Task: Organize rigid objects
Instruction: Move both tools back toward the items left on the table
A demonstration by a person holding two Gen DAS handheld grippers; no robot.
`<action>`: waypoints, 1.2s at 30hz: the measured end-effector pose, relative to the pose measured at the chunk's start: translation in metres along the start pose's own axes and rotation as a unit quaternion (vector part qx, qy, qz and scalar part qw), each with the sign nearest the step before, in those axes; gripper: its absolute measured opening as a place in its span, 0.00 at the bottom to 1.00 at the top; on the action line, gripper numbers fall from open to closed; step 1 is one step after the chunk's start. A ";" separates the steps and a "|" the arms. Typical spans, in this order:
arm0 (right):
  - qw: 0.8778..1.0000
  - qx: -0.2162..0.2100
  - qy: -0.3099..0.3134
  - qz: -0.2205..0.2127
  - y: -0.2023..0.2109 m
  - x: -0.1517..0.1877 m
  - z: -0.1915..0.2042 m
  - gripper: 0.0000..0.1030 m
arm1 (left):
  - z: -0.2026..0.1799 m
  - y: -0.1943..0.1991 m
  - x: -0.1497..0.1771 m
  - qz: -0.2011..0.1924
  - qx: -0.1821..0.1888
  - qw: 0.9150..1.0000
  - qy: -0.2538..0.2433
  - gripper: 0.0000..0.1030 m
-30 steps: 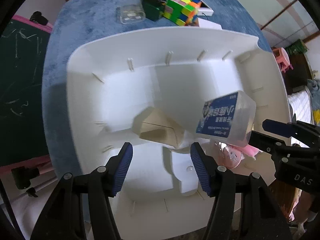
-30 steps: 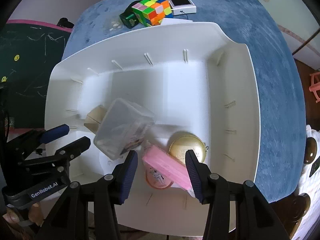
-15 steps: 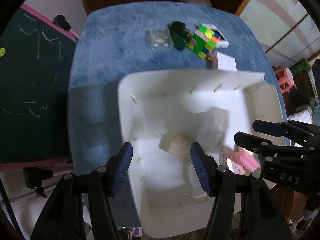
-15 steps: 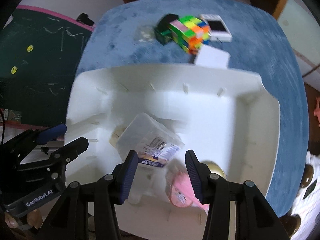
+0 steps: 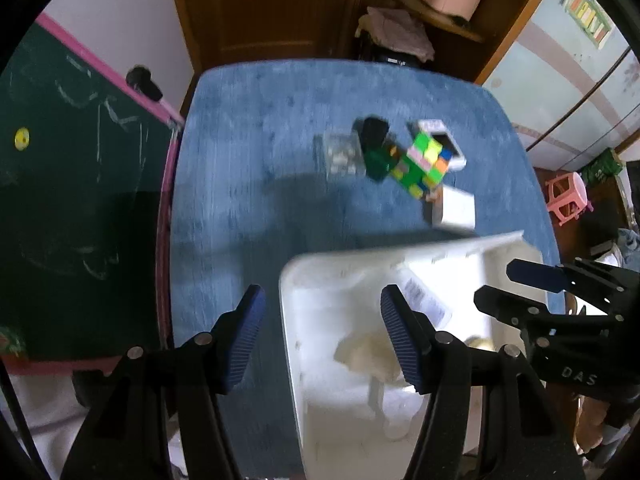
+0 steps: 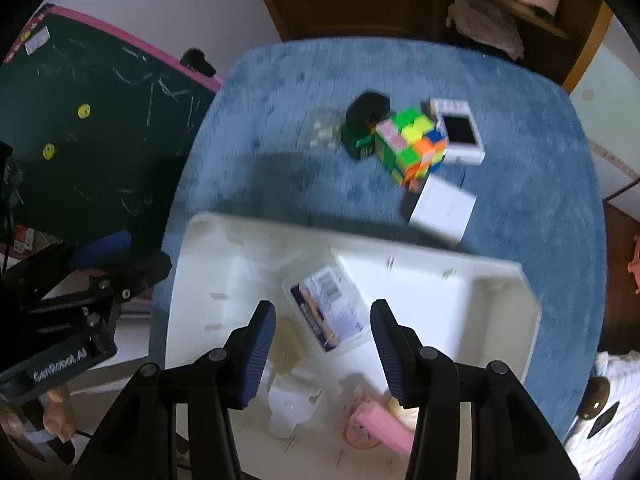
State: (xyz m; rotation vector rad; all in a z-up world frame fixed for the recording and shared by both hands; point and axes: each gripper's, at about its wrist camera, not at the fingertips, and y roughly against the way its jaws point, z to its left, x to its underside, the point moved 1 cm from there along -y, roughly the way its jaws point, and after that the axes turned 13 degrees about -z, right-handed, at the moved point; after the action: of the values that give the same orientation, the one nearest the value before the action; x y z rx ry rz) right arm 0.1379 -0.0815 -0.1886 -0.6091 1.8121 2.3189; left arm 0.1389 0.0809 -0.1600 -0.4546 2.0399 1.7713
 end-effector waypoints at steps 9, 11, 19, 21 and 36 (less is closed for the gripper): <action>0.998 0.013 0.023 -0.055 0.037 -0.058 -0.015 0.49 | -0.011 0.001 -0.067 -0.036 0.005 0.999 -0.008 0.62; 0.997 0.020 0.033 -0.065 0.041 -0.070 -0.019 0.49 | -0.014 -0.004 -0.081 -0.035 0.004 0.999 -0.008 0.63; 0.995 0.011 0.060 -0.082 0.027 -0.115 -0.041 0.58 | -0.018 -0.056 -0.121 -0.021 -0.008 1.000 0.005 0.63; 0.996 0.000 0.061 -0.070 0.013 -0.124 -0.049 0.58 | -0.016 -0.077 -0.124 -0.005 -0.012 1.000 0.017 0.63; 0.995 -0.032 0.086 0.027 -0.096 -0.126 -0.078 0.58 | -0.016 -0.190 -0.115 0.100 -0.011 0.993 0.066 0.63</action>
State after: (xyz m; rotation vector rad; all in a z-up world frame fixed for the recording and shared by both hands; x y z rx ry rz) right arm 0.3040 -0.1124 -0.2402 -0.8011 1.8520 2.4371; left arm 0.3305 0.0354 -0.2644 -0.3947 2.2265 1.9264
